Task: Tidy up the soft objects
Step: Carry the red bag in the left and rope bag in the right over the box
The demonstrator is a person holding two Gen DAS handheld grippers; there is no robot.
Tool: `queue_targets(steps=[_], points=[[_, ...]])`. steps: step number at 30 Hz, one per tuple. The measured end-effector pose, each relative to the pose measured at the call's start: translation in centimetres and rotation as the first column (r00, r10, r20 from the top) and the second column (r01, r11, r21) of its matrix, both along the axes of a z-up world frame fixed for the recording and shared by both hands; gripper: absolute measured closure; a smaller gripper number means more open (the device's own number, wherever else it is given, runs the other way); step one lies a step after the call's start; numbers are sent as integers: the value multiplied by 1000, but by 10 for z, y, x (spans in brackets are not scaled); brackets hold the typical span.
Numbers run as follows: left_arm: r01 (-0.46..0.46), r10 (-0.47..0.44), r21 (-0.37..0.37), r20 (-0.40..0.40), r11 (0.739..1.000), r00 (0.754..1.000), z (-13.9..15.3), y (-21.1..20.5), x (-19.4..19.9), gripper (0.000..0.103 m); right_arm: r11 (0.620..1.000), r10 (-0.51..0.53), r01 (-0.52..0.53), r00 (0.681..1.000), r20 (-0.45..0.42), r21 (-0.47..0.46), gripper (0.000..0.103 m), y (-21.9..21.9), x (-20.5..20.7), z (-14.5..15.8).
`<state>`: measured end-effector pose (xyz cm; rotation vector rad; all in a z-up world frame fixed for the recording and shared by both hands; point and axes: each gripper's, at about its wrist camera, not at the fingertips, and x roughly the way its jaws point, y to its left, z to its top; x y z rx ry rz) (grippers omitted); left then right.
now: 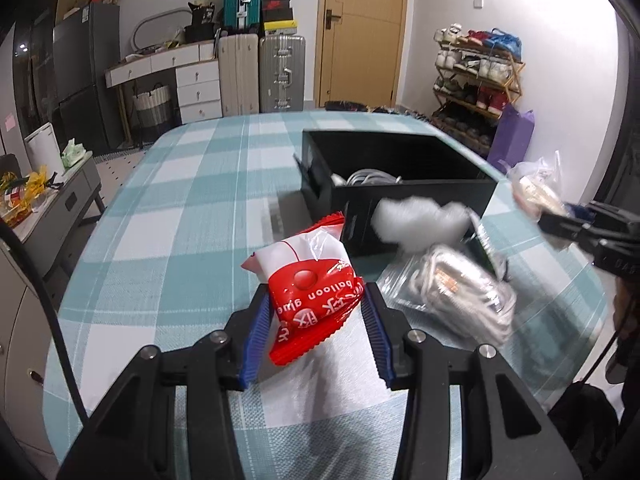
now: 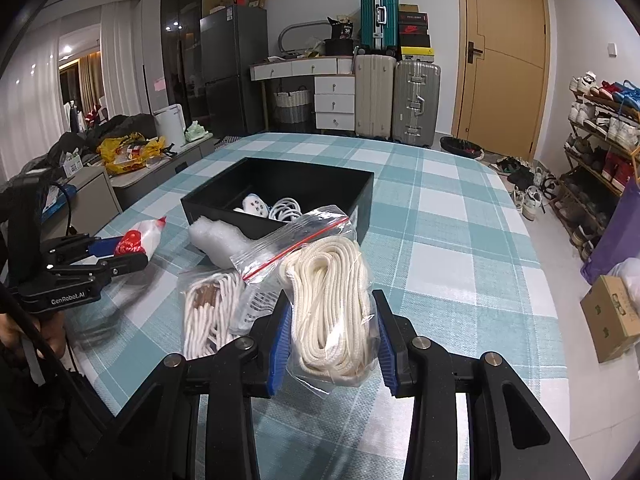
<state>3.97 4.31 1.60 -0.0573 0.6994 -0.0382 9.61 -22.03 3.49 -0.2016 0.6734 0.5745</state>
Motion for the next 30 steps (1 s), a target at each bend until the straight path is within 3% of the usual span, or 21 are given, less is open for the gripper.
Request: queue_targets(steps=[16, 30], points=[[92, -93, 18, 92, 996, 991, 40, -25, 23, 59, 998, -6, 4, 1000, 26, 59, 66, 22, 1, 8], [104, -105, 13, 138, 995, 985, 64, -26, 39, 59, 987, -33, 23, 997, 65, 158, 66, 19, 20, 58]])
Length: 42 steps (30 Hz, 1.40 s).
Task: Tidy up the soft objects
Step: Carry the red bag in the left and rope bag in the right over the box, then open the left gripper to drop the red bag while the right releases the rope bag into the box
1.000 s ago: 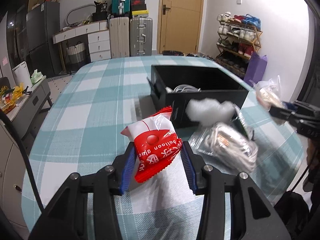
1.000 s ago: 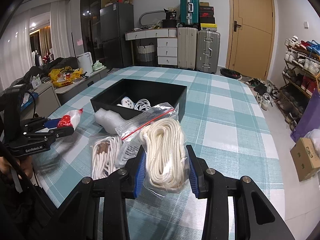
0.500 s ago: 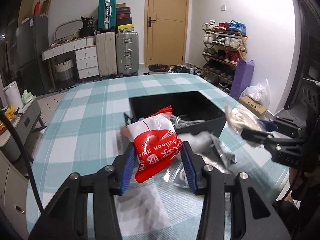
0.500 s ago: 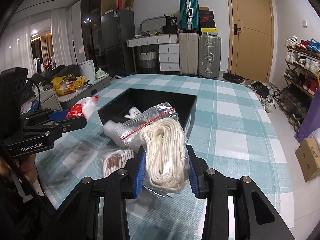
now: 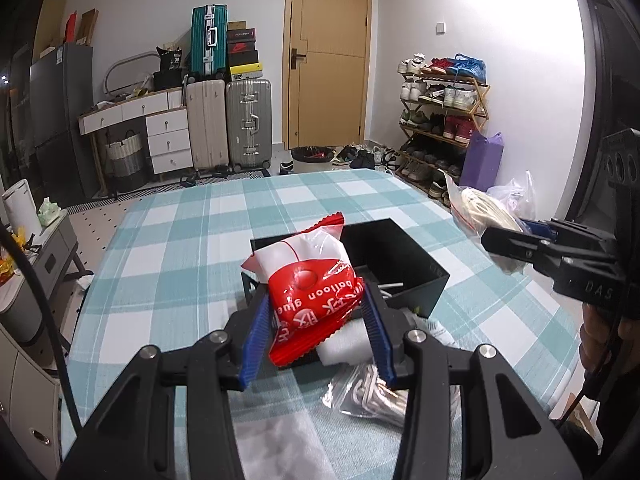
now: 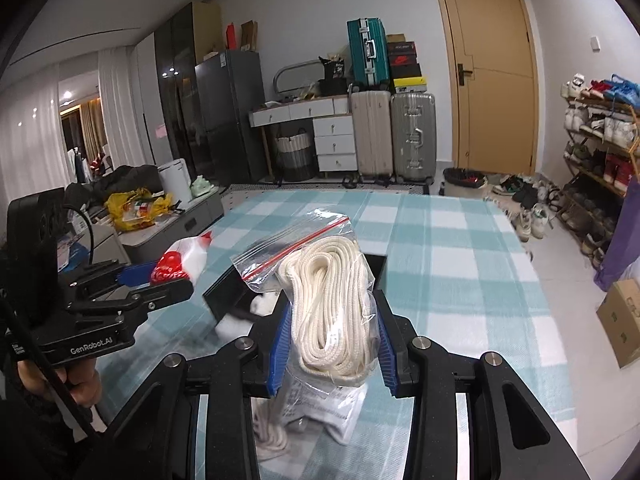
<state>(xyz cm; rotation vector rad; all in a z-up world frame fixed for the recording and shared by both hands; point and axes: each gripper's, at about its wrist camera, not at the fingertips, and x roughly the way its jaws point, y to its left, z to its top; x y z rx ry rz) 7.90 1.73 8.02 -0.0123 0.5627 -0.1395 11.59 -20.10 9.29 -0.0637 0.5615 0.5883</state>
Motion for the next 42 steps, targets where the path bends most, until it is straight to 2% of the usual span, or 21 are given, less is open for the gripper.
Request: queue_targets(steps=[4, 15, 32, 42], points=[[10, -10, 2, 1, 1000, 1000, 2, -2, 9, 59, 1000, -9, 9, 1000, -8, -9, 66, 1, 9, 3], [8, -8, -3, -43, 1000, 999, -11, -5, 45, 59, 1000, 8, -9, 999, -51, -23, 66, 23, 42, -16], [11, -10, 10, -114, 1000, 993, -35, -10, 83, 59, 989, 35, -47, 995, -91, -137, 65, 63, 84, -48], [14, -11, 18, -144, 1000, 990, -46, -12, 92, 58, 975, 46, -62, 996, -80, -212, 65, 74, 96, -58]])
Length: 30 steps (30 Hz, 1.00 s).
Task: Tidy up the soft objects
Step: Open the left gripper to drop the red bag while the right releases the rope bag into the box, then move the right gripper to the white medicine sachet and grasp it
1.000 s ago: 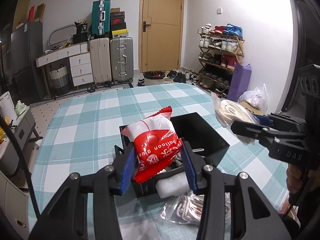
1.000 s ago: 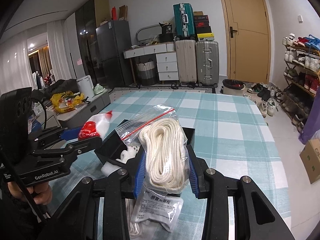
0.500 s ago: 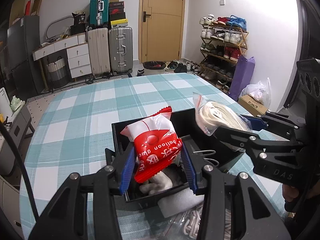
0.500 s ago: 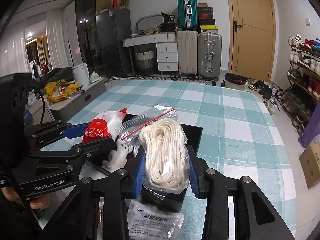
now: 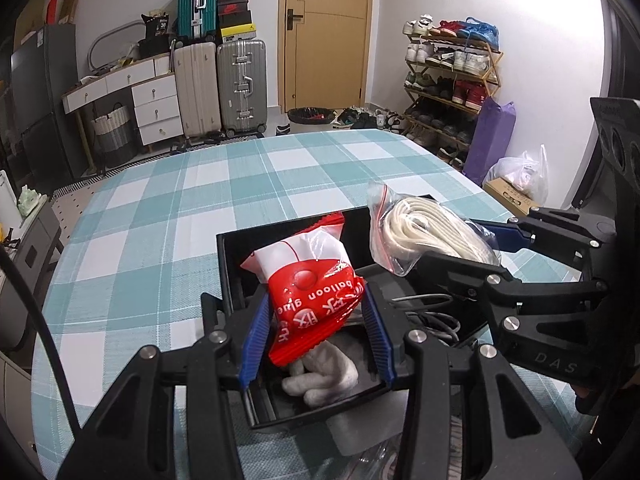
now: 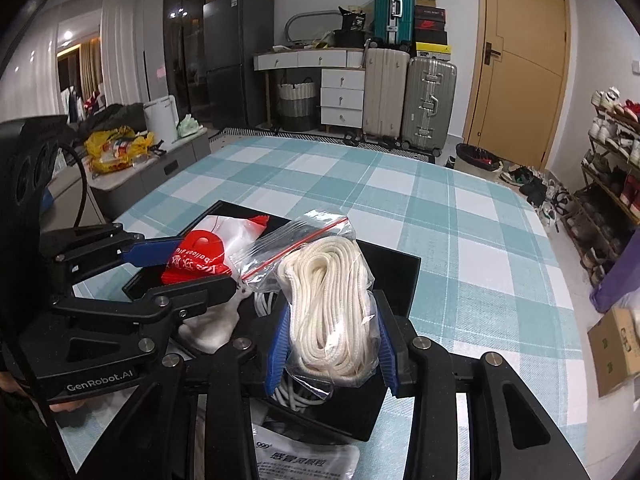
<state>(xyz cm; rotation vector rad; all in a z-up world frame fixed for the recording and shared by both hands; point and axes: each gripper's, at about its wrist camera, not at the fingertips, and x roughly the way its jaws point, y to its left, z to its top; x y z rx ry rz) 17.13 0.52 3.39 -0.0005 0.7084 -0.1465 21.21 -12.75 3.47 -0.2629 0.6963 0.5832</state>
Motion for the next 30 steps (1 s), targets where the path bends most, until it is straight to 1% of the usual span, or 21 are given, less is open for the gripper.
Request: queue_targets(steps=[2, 5, 6, 7, 9, 11, 13, 14, 15, 16, 17, 18, 20, 23, 30], points=[[2, -2, 4, -1, 1000, 1000, -1, -1, 2, 58, 1000, 5, -5, 1000, -5, -12, 65, 1, 2, -2], [4, -4, 5, -11, 1000, 1000, 0, -2, 2, 56, 999, -8, 9, 1000, 14, -35, 64, 1, 2, -4], [7, -7, 1, -13, 1000, 1000, 0, -2, 2, 54, 1000, -6, 6, 1000, 11, -29, 61, 0, 2, -4], [12, -13, -4, -15, 1000, 1000, 1, -2, 1, 53, 1000, 5, -5, 1000, 8, -19, 54, -2, 1, -3], [5, -5, -3, -6, 1000, 1000, 3, -1, -1, 50, 1000, 10, -10, 999, 34, -6, 49, -5, -3, 2], [-10, 10, -2, 10, 1000, 1000, 8, 2, -5, 39, 1000, 1, -1, 999, 51, -5, 43, -8, -6, 7], [-7, 7, -14, 25, 1000, 1000, 11, 5, -10, 36, 1000, -8, 8, 998, 60, 4, 31, -14, -9, 12], [-7, 8, -15, 29, 1000, 1000, 13, 5, -13, 25, 1000, -12, 12, 998, 61, 9, 26, -18, -11, 14], [-13, 14, -17, 40, 1000, 999, 15, 7, -18, 12, 1000, -12, 11, 998, 61, 17, 16, -22, -14, 16], [-22, 23, -17, 53, 1000, 998, 17, 8, -21, 7, 1000, -16, 14, 998, 61, 27, 8, -26, -16, 18], [-36, 38, -23, 80, 999, 996, 19, 11, -28, 0, 999, -27, 25, 998, 56, 45, 4, -33, -19, 20], [-42, 45, -33, 90, 999, 995, 21, 14, -32, 0, 998, -35, 32, 998, 48, 61, 1, -38, -22, 21], [-46, 50, -53, 83, 998, 995, 23, 19, -38, 0, 994, -42, 40, 999, 19, 98, 1, -50, -27, 21], [-46, 51, -59, 89, 997, 995, 25, 22, -49, 0, 988, -54, 55, 998, -11, 142, 1, -67, -38, 19], [-40, 44, -36, 119, 999, 992, 25, 17, -78, 0, 982, -75, 82, 996, -52, 168, 1, -85, -60, 8]])
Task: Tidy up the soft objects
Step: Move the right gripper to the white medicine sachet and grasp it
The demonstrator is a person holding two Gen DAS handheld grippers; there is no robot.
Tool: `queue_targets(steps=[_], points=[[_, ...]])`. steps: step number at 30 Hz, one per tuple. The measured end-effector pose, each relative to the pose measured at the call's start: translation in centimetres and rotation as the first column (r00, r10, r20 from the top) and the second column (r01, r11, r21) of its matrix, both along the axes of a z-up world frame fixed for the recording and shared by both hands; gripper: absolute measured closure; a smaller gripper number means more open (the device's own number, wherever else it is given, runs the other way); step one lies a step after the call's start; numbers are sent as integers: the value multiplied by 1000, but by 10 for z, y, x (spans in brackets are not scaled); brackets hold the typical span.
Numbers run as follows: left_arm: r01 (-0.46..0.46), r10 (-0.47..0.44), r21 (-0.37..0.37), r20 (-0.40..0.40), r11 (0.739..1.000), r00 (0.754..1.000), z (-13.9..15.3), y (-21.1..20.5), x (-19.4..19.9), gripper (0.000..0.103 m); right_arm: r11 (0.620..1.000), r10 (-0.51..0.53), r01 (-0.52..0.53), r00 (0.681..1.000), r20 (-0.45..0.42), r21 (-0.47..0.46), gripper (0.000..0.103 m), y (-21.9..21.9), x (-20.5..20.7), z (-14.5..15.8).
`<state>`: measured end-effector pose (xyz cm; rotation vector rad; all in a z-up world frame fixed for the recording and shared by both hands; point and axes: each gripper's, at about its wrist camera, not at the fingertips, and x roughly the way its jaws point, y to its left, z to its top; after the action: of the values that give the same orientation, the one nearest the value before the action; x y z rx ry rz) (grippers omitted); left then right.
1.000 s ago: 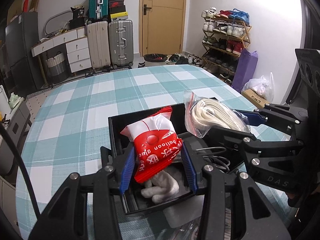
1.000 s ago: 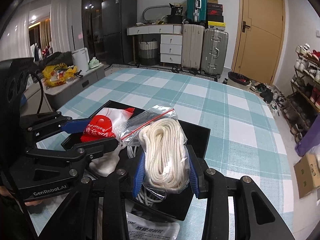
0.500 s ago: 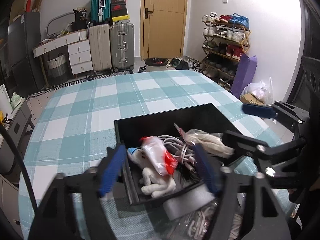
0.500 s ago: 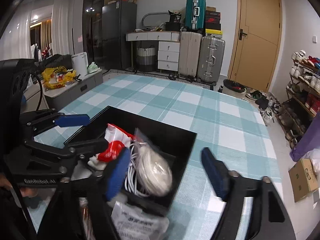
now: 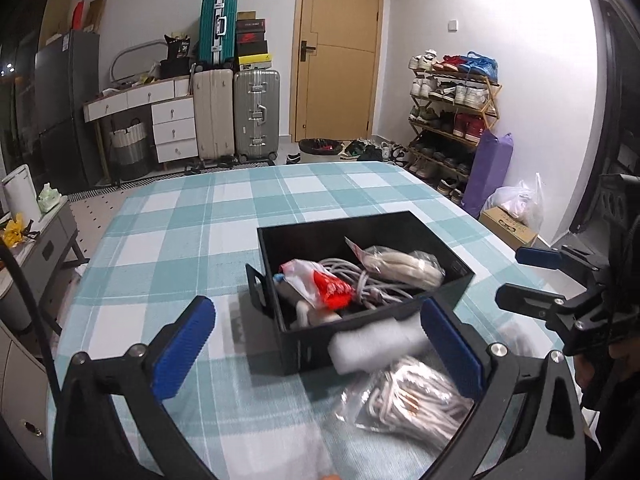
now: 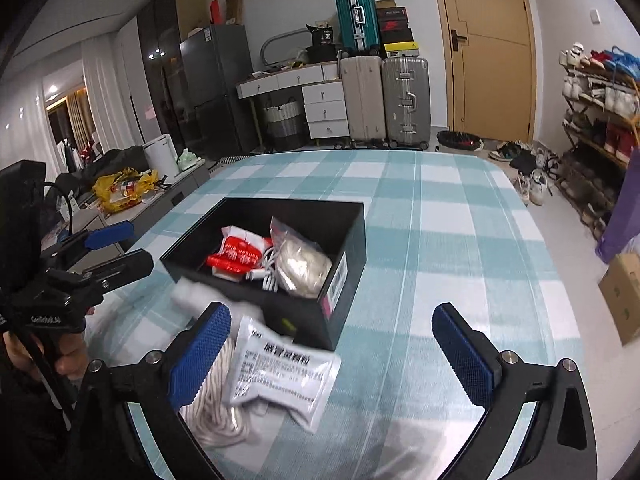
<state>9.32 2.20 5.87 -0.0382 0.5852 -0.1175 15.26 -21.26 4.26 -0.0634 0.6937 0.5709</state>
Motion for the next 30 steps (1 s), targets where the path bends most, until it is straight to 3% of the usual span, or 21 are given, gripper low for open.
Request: queue_targets(steps=[11, 22, 30], points=[[31, -31, 55, 5, 998, 999, -9, -19, -16, 0, 999, 41, -41, 999, -36, -3, 1, 9, -9, -10], [34, -31, 43, -68, 999, 997, -30, -20, -12, 0, 999, 41, -44, 984, -172, -17, 1, 20, 4, -41], [61, -56, 53, -87, 997, 995, -37, -24, -14, 0, 999, 14, -20, 976, -218, -26, 1, 23, 11, -54]])
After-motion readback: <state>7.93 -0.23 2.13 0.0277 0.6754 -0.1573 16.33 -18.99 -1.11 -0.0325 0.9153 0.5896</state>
